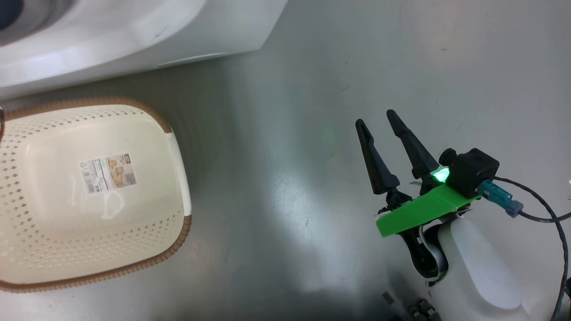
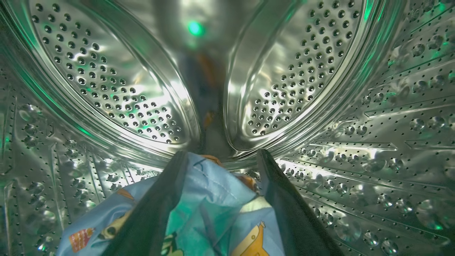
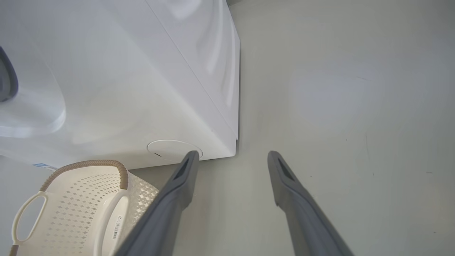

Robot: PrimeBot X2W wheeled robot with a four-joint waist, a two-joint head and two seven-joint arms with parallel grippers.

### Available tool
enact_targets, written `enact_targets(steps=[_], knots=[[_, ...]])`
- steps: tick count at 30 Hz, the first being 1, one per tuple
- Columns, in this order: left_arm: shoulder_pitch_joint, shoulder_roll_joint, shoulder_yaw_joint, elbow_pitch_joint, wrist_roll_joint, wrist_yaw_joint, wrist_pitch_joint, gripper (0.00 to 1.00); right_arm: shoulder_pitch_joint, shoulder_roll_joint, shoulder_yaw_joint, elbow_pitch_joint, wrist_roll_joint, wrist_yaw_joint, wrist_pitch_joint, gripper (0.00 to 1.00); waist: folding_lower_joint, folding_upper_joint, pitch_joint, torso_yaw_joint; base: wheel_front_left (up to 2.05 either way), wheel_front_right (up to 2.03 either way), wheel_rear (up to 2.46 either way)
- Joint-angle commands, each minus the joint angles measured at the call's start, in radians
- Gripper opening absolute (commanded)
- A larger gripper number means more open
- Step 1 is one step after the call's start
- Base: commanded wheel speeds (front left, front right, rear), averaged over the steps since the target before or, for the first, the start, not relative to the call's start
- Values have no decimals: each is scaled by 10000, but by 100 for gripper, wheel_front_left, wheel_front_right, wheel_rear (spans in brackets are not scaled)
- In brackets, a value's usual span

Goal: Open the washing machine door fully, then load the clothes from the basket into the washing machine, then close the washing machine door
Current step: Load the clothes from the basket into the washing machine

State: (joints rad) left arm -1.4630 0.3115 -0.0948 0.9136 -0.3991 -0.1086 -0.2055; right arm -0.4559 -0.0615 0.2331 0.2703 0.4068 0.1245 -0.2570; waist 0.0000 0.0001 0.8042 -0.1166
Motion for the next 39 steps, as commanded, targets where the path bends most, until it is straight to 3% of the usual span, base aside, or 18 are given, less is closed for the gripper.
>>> enact_targets(steps=[1, 16, 39], knots=[[273, 467, 51, -310, 8, 86, -103, 100, 323, 113, 142, -137, -109, 62, -48, 100, 0, -1, -79, 44, 0, 0, 0], [1591, 141, -39, -1278, -104, 267, -435, 100, 422, 113, -72, -65, -228, 62, -48, 100, 0, -1, -552, 309, 0, 0, 0], [5313, -87, 278, -4070, -97, 838, -559, 100, 751, 113, -192, 189, -411, 62, -48, 100, 0, -1, -1877, 638, 0, 0, 0]])
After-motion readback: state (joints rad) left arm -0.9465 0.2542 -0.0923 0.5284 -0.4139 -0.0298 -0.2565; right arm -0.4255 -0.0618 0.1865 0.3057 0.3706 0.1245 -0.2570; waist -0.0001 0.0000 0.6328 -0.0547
